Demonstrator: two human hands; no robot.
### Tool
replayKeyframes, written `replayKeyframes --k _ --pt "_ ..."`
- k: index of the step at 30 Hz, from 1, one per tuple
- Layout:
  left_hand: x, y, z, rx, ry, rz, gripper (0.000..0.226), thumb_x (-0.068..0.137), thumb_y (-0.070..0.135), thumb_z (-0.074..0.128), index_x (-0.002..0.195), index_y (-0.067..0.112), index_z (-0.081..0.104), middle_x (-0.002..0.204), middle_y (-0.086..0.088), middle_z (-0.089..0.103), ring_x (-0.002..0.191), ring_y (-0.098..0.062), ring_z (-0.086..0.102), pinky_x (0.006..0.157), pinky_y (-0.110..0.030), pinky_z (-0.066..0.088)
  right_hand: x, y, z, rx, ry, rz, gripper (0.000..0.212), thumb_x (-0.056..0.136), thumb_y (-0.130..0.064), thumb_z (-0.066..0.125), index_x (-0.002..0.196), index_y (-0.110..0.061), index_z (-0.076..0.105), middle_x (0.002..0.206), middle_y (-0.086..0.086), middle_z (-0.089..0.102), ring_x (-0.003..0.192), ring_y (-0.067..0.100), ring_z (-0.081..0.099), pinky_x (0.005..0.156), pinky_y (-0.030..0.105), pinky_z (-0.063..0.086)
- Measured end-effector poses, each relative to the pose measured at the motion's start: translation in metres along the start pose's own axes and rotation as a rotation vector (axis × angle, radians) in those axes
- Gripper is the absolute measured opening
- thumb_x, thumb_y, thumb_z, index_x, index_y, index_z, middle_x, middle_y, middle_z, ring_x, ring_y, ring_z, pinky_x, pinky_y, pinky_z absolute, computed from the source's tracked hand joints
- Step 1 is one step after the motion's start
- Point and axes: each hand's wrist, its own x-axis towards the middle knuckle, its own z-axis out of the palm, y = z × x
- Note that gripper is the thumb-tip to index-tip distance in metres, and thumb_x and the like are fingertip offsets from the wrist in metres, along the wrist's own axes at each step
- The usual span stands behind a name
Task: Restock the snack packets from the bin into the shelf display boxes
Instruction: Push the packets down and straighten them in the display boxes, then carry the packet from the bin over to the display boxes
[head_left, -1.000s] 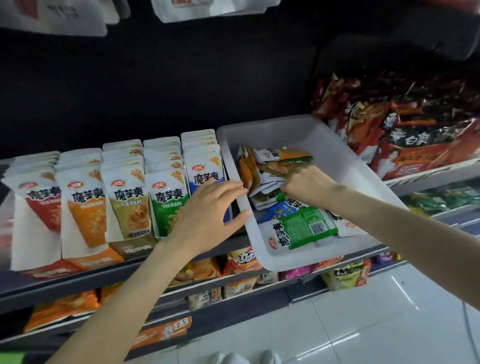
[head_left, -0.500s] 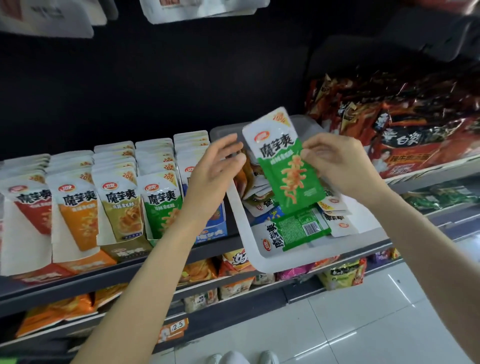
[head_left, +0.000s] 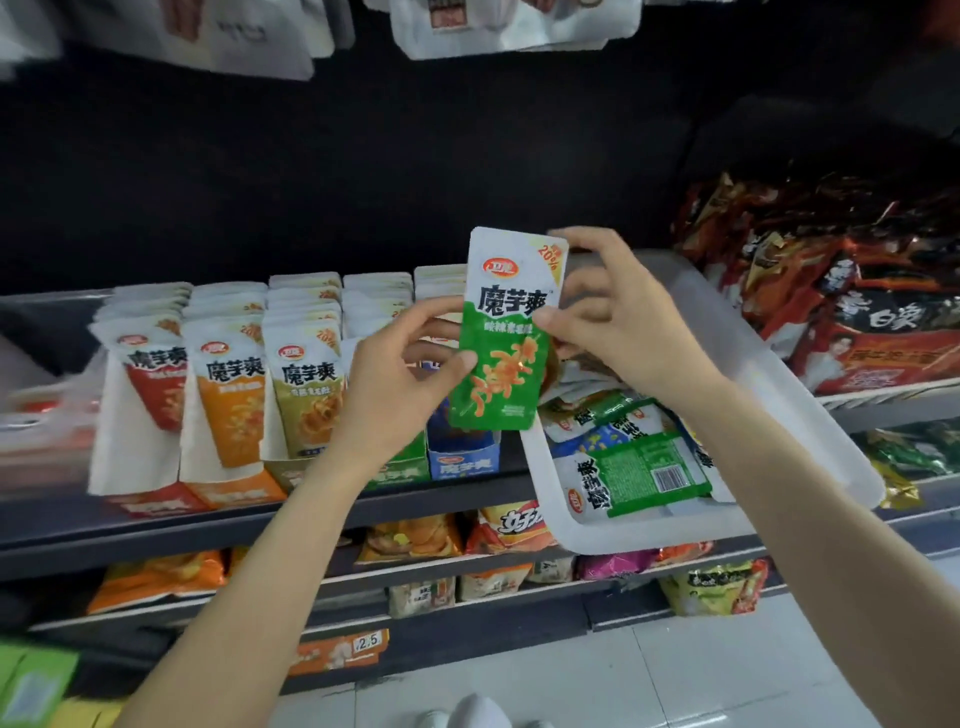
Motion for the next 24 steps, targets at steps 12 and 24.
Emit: replayKeyframes --k 12,24 --pt "-0.027 -0.059 -0.073 0.334 0.177 0.003 0.027 0.082 0.014 0.072 0.105 0.021 0.06 0.09 0.023 0.06 0.077 0.012 0.061 0.068 -0.004 0.047 0.04 0.002 0.098 -0.516 -0.132 -0.358 0.04 0.091 -0.017 0.061 0.127 -0.011 0.044 0.068 0.016 0.065 0.062 0.028 0.065 0.061 0.037 0.052" --pt "-0.016 -0.085 -0.068 0.731 0.223 0.064 0.048 0.08 0.023 0.073 0.125 0.017 0.055 0.099 0.006 0.063 0.076 -0.01 0.056 0.061 -0.025 0.047 0.051 0.026 0.13 -1.077 -0.308 -0.242 0.038 0.092 -0.031 0.055 0.122 -0.011 0.041 0.088 0.01 0.064 0.082 0.034 0.063 0.057 0.032 0.039"
